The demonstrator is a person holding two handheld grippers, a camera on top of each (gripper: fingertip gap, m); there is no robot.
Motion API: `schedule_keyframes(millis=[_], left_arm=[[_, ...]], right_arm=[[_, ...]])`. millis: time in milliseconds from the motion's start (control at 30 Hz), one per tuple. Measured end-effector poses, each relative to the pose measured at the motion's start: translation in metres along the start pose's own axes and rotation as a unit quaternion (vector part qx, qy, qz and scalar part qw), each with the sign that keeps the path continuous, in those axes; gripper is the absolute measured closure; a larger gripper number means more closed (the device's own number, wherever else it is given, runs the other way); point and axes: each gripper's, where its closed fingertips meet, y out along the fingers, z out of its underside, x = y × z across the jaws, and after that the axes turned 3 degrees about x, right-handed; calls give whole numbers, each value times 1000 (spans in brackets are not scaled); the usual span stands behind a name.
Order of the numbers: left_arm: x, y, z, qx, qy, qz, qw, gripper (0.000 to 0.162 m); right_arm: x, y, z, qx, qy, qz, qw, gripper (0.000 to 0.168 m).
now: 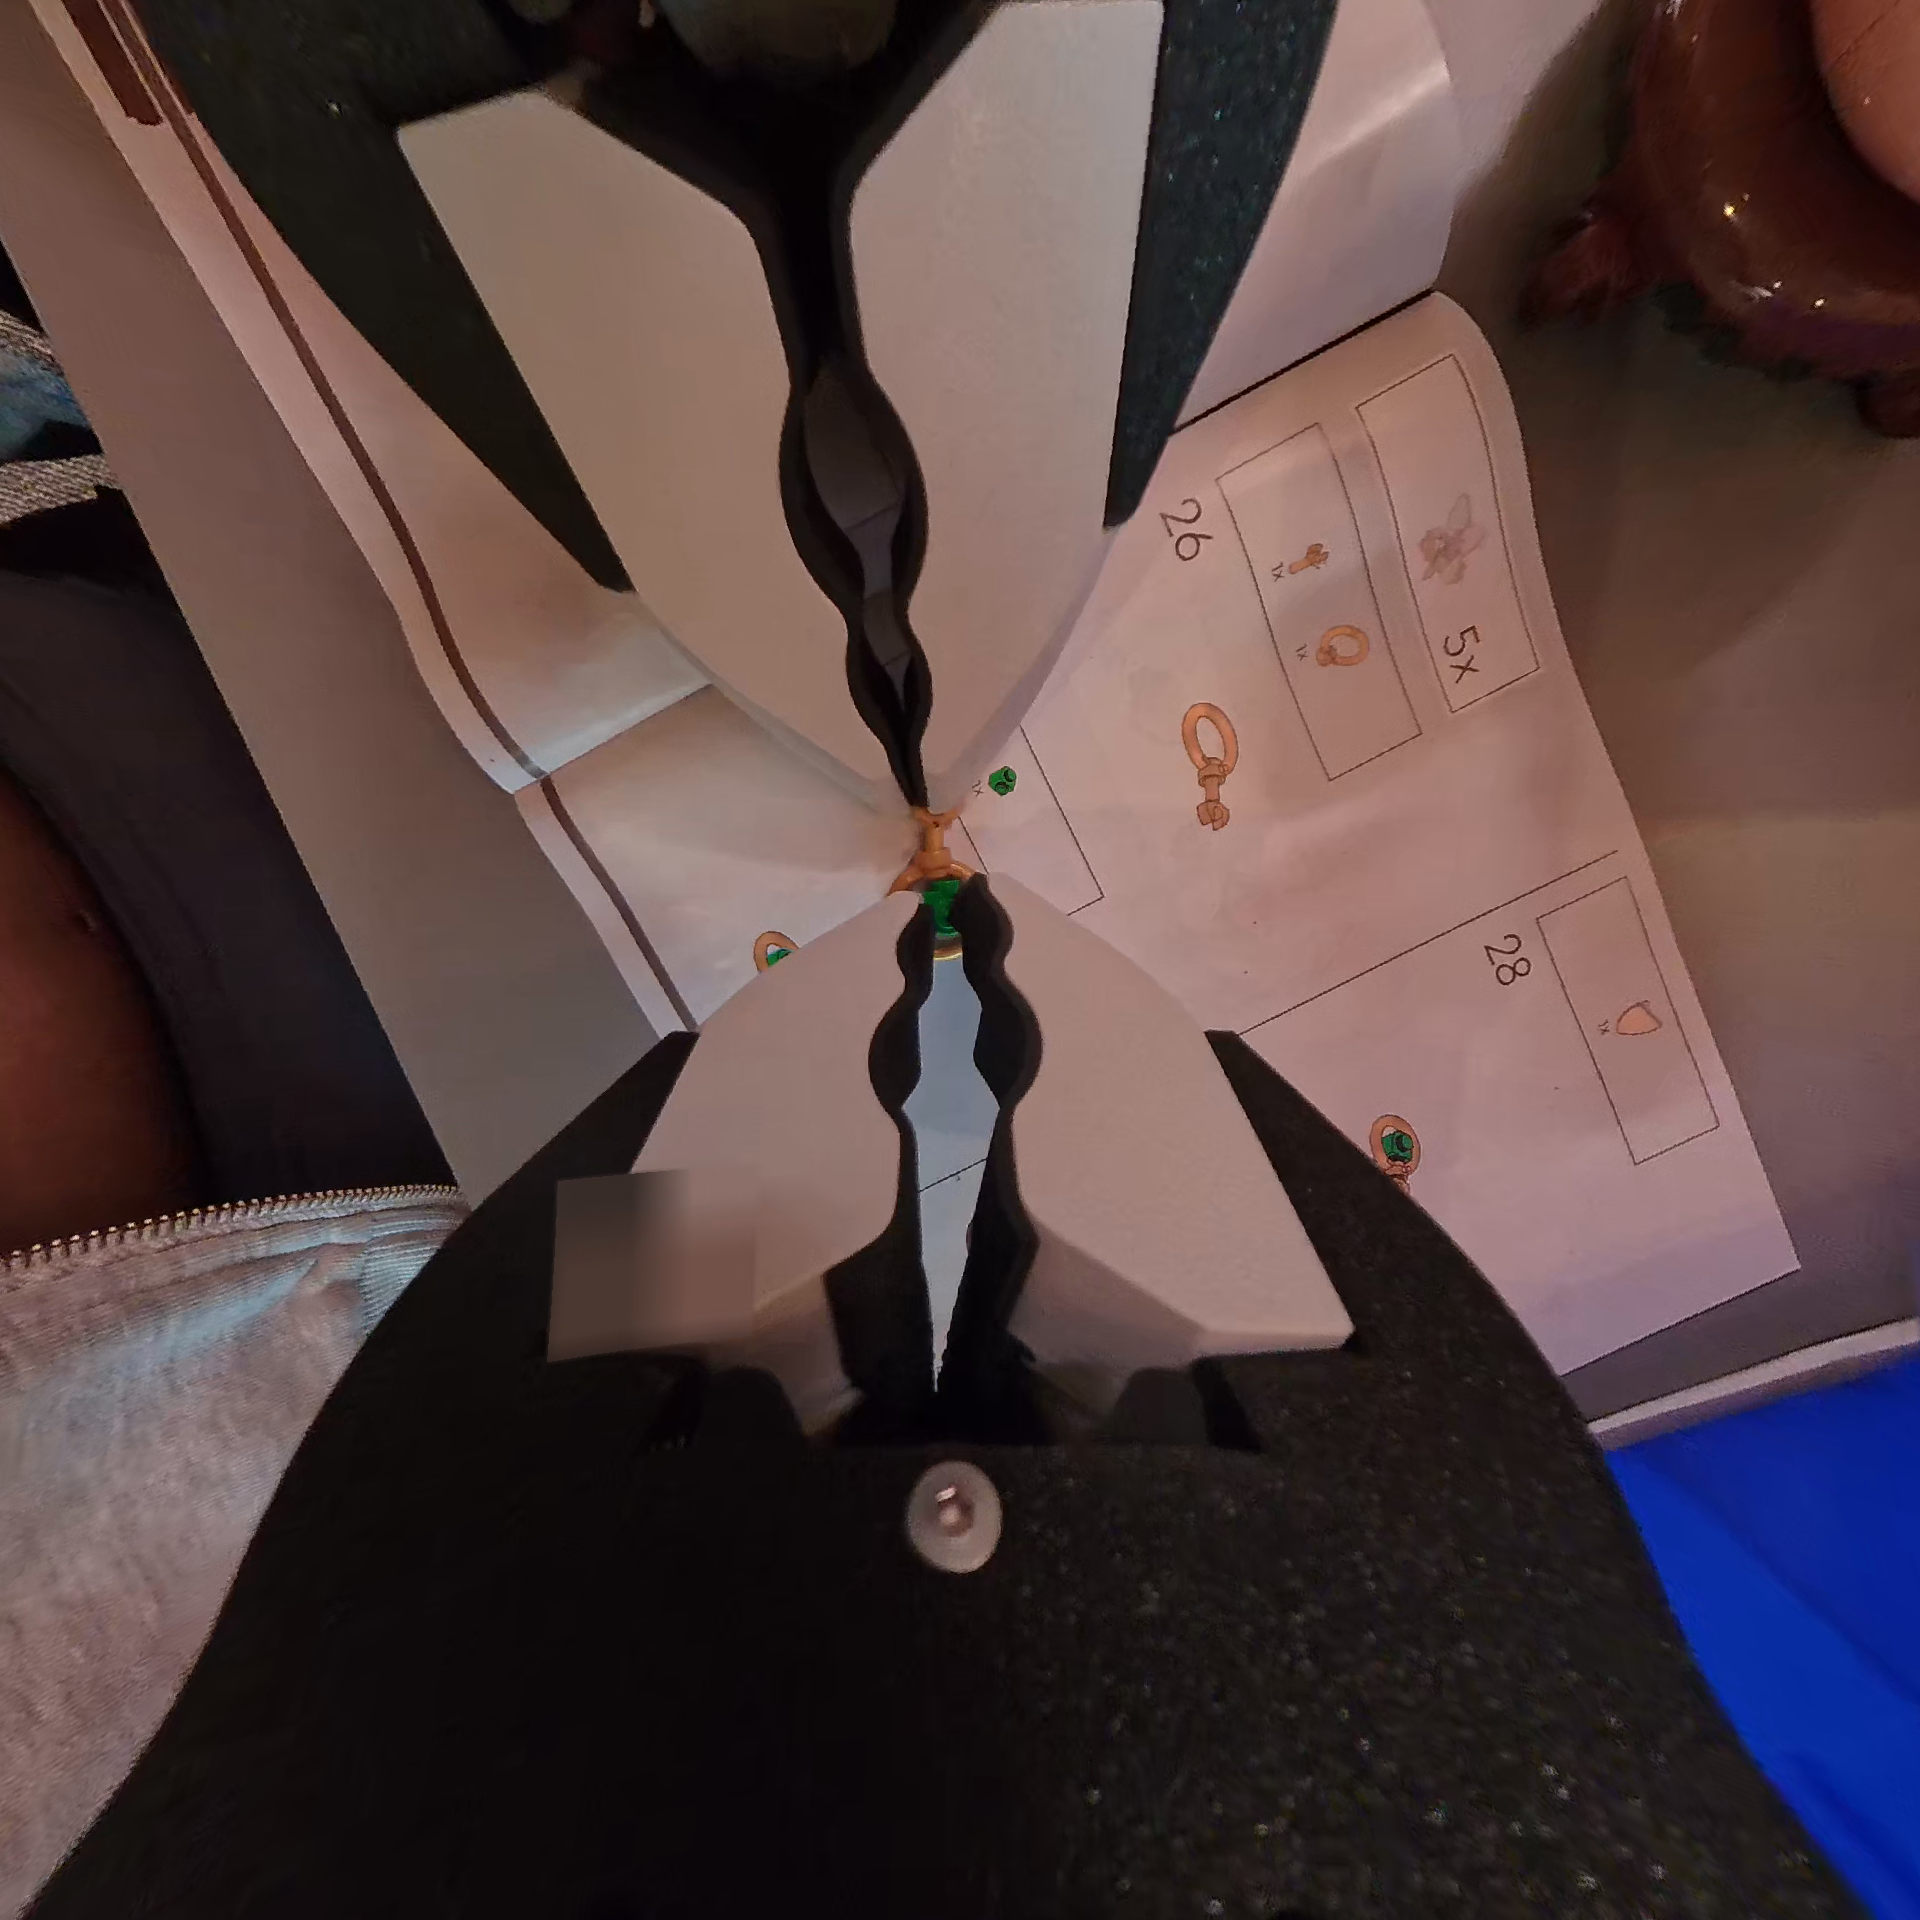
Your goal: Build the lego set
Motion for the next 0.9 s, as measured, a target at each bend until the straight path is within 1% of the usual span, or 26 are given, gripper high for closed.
schedule_keyframes(millis=[167,333,533,567,667,767,900], left_arm=[[0,0,0,6,-1,-9,1000,162],[1,0,2,0,-28,-13,1000,162],[2,0,2,-1,-34,-14,999,162],[2,0,2,-1,-35,-14,999,162],[2,0,2,-1,-35,-18,999,162],[1,0,1,-1,-34,-21,999,162],[1,0,0,0,-29,-28,999,162]], right_arm=[[0,0,0,-6,1,-2,1000,163],[0,-1,1,-8,-26,-7,1000,163],[2,-1,1,-17,-61,-29,998,163],[2,-1,1,-16,-59,-28,998,163],[2,-1,1,-2,-14,-17,1000,163],[3,-1,1,1,-5,8,1000,163],[3,-1,1,0,18,15,1000,163]])
